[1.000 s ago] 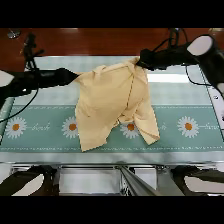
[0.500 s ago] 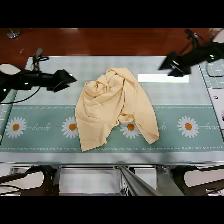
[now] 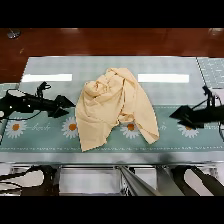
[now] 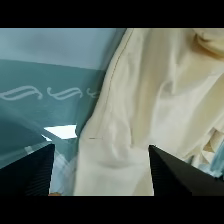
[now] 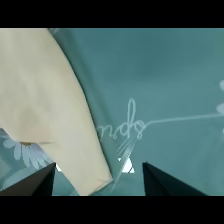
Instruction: Fold the shirts.
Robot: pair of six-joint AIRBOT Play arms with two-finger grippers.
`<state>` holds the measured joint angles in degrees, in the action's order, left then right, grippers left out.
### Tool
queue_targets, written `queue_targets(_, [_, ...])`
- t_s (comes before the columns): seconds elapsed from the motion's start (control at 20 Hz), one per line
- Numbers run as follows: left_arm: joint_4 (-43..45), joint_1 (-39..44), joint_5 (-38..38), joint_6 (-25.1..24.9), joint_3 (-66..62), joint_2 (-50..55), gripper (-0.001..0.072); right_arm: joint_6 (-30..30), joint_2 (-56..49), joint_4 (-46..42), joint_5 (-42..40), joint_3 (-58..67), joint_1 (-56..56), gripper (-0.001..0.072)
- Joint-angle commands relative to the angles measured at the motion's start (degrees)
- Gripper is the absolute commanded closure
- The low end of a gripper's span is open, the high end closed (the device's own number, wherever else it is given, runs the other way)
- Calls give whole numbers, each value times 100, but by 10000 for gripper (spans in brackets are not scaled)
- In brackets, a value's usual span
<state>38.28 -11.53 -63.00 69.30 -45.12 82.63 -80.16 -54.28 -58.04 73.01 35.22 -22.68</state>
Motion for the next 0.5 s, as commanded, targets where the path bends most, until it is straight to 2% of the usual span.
queue_targets(0.0, [-236, 393, 304, -181, 208, 164, 5, 0, 1029, 210, -26, -1217, -83, 94])
queue_targets(0.1, [-297, 717, 472, -181, 205, 247, 5, -37, 1134, 168, 212, -1285, -68, 94])
queue_targets(0.25, [-752, 1126, 564, -564, 129, 260, 23, -201, 1134, -127, 540, -1335, -66, 94])
queue_targets(0.3, [-743, 1198, 533, -566, 66, 258, 340, -267, 1134, -188, 584, -1414, -66, 94])
queue_targets(0.35, [-748, 1211, 476, -575, 24, 258, 690, -326, 1121, -212, 605, -1521, -66, 94])
queue_targets(0.45, [-737, 1222, 337, -669, -55, 258, 689, -463, 1047, -76, 605, -1631, -15, 94])
